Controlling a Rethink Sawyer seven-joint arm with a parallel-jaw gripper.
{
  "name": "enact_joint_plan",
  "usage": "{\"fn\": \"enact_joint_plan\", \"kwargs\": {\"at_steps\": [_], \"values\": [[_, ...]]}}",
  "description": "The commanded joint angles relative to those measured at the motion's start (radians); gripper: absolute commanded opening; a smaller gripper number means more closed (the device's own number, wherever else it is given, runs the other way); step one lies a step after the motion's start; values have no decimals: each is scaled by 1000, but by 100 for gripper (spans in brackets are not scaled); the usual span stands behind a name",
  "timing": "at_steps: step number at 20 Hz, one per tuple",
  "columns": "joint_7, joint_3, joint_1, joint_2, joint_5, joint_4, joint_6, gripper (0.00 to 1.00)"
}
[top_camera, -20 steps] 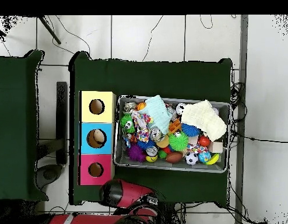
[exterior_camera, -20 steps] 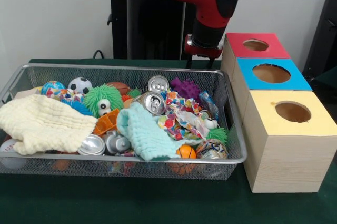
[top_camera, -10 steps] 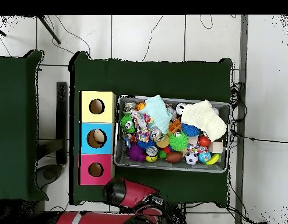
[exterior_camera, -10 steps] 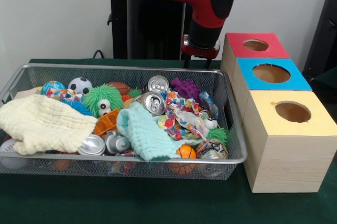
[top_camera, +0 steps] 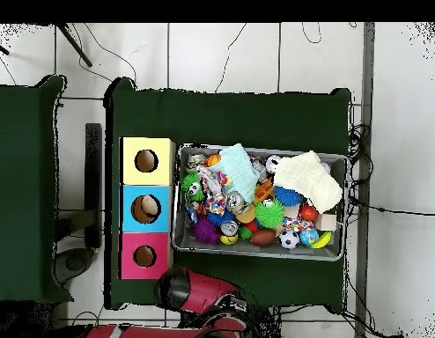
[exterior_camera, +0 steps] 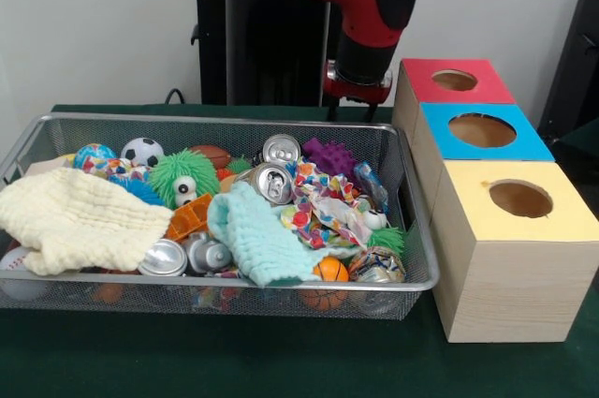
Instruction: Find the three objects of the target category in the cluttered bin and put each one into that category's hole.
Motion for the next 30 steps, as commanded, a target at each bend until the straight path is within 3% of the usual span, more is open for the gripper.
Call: {"fn": "enact_joint_plan", "kwargs": {"at_steps": [1, 5, 12, 30], "values": [[253, 36, 24, -78, 46, -38, -60, 100], [261, 3, 73, -110, 69, -36, -13, 100], [262, 1, 91, -98, 81, -50, -8, 100], [255, 10, 74, -91, 83, -49, -8, 100]]}}
